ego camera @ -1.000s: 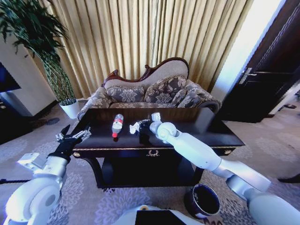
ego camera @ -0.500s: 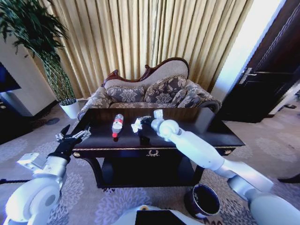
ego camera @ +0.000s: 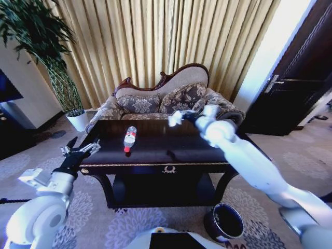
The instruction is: Move to the front of the table and place the trash on the table into the trash bin.
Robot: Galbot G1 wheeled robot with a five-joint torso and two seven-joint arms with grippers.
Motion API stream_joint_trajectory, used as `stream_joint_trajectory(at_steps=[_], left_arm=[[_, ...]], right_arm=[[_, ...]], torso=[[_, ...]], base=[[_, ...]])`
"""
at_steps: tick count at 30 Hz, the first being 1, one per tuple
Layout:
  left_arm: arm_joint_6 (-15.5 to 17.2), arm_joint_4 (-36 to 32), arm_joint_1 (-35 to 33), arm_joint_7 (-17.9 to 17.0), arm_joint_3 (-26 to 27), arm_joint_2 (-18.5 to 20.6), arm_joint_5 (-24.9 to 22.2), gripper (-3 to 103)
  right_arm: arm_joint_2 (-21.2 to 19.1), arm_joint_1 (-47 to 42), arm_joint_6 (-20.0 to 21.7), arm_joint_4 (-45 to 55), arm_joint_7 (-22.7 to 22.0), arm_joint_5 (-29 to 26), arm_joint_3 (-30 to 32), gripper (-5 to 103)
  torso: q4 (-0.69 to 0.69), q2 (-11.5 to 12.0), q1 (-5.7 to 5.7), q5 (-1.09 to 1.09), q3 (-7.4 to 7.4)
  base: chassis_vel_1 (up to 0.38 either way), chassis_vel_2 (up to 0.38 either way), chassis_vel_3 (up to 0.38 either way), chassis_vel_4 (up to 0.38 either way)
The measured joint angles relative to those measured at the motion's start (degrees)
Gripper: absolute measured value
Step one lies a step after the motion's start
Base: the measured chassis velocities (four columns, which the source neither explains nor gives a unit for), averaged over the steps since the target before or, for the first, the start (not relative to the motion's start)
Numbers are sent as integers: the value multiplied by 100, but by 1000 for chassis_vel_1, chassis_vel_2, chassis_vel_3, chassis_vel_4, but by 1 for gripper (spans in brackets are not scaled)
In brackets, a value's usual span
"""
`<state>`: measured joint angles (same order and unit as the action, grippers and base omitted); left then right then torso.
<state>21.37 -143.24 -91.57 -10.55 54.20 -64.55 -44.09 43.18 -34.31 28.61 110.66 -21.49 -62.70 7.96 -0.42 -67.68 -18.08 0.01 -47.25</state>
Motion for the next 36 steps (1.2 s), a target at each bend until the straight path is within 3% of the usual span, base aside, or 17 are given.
stream_joint_trajectory(at_steps=[2, 4, 5, 7, 11, 12, 16, 24, 29, 36], left_arm=[[-6, 0, 25, 4, 1, 21, -21, 100], [-10, 0, 128, 30, -26, 57, -75, 100], [-10, 0, 128, 30, -26, 57, -75, 100], [-47, 58, 228, 171, -67, 60, -109, 100], [-126, 195, 269, 336, -82, 73, -137, 100], [-220, 317, 294, 464, -80, 99, -160, 100], [-366, 596, 405, 646, -68, 186, -384, 100], [-286, 746, 580, 639, -38, 376, -593, 100], [176, 523, 710, 246, 45, 560, -934, 100], [384, 342, 852, -69, 59, 670, -1077, 100]], right_arm=[[-160, -355, -1, 99, 1, 143, 318, 0], [-431, -1102, -1, 326, 156, 294, 1032, 0], [-431, -1102, -1, 326, 156, 294, 1032, 0], [-565, -1780, -3, 470, 349, 527, 1823, 0], [-591, -2403, -55, 584, 386, 611, 2537, 0], [-565, -2834, -189, 681, 439, 683, 2951, 0], [-367, -3542, -435, 1002, 646, 799, 3611, 0], [116, -4370, -643, 1580, 864, 1097, 4194, 0], [257, -4694, -647, 1837, 872, 1266, 4355, 0], [392, -4862, -641, 1945, 872, 1518, 4326, 0]], torso=[[-2, 0, 0, 1, 0], [-4, 0, 0, 3, 0], [-4, 0, 0, 3, 0], [0, 0, 0, -1, 0], [0, 0, 0, 0, 0], [0, 0, 0, -2, 0], [-1, 0, 0, -1, 1], [-1, 0, 0, -2, 0], [-1, 0, 0, -2, 0], [-1, 1, 0, 0, -1]], base=[[0, 0, 0, 0], [0, 0, 0, 0], [0, 0, 0, 0], [0, 0, 0, 0], [0, 0, 0, 0], [0, 0, 0, 0], [0, 0, 0, 0], [0, 0, 0, 0], [0, 0, 0, 0], [0, 0, 0, 0]])
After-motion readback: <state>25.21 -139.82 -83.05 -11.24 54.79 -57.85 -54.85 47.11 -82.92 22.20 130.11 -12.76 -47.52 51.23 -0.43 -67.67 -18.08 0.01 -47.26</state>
